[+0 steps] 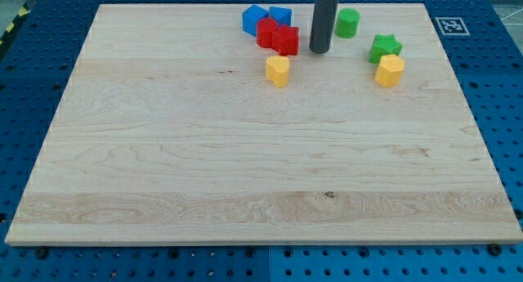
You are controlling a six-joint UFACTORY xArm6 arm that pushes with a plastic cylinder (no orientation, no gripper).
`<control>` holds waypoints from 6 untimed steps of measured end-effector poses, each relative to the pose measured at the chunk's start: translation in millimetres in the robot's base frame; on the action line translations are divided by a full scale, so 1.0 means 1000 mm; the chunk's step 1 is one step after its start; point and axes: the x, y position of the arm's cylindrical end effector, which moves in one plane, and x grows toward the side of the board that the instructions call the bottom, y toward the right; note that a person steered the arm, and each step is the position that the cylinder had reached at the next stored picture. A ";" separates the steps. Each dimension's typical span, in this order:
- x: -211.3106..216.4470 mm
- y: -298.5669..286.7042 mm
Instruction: Slide the group of blocks left a bit
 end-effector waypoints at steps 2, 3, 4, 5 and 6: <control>0.009 -0.034; 0.009 -0.048; 0.009 -0.050; 0.010 -0.050; 0.020 -0.048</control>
